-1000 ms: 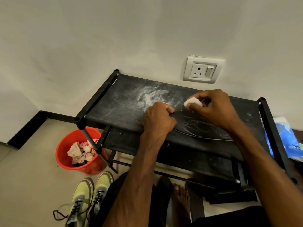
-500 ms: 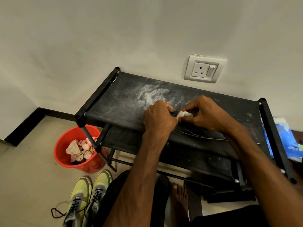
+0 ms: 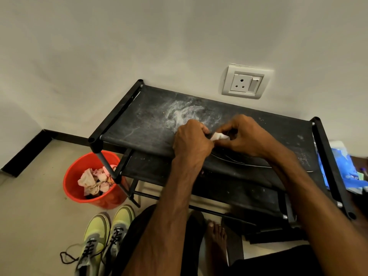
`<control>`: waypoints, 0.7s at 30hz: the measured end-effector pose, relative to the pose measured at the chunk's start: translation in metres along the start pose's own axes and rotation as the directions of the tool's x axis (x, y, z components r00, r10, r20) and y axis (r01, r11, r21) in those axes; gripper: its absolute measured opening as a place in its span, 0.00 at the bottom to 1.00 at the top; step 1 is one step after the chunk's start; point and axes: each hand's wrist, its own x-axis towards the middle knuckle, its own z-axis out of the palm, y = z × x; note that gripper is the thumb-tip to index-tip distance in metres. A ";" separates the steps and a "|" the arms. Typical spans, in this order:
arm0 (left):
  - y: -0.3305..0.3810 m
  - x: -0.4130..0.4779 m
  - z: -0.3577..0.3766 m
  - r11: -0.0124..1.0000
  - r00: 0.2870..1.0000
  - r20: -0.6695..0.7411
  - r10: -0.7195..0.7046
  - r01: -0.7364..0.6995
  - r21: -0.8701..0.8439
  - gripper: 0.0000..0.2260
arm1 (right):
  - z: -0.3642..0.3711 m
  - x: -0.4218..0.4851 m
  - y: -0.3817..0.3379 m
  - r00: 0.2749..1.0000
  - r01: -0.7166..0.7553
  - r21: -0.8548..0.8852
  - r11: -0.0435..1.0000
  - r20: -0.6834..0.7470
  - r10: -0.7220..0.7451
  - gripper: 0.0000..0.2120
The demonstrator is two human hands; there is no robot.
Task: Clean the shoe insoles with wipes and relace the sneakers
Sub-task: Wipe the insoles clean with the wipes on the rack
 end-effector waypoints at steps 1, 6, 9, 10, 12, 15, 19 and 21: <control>0.001 0.000 0.000 1.000 1.000 -0.004 -0.003 0.003 0.005 0.15 | 0.000 0.001 0.003 0.999 -0.024 -0.006 1.000 -0.041 0.023 0.07; 0.001 0.000 0.000 1.000 1.000 -0.010 -0.027 0.027 0.003 0.14 | -0.002 0.003 0.014 0.975 -0.127 0.007 0.992 -0.180 0.126 0.07; 0.001 0.000 -0.002 1.000 1.000 0.002 -0.029 0.029 -0.012 0.15 | -0.007 -0.005 0.008 0.999 -0.050 0.020 0.999 0.011 0.050 0.08; 0.001 0.000 -0.002 1.000 1.000 0.007 -0.028 0.028 -0.013 0.15 | -0.009 -0.009 0.006 0.996 -0.039 0.032 0.999 0.085 0.036 0.07; 0.002 -0.001 -0.003 1.000 1.000 0.012 -0.022 0.022 -0.007 0.15 | -0.015 -0.013 0.005 0.988 -0.025 0.030 0.999 0.155 0.020 0.06; 0.005 -0.003 -0.001 0.999 1.000 -0.001 -0.025 0.025 0.030 0.15 | -0.014 -0.008 0.011 0.995 -0.094 -0.026 0.995 -0.044 0.093 0.07; 0.007 -0.005 0.001 0.996 0.999 -0.030 -0.043 0.045 0.077 0.15 | -0.006 0.000 0.015 0.973 -0.174 0.025 0.984 -0.146 0.176 0.07; 0.006 -0.006 0.000 0.996 0.999 -0.039 -0.037 0.040 0.081 0.15 | -0.009 -0.003 0.010 0.990 -0.129 0.011 0.992 -0.062 0.129 0.06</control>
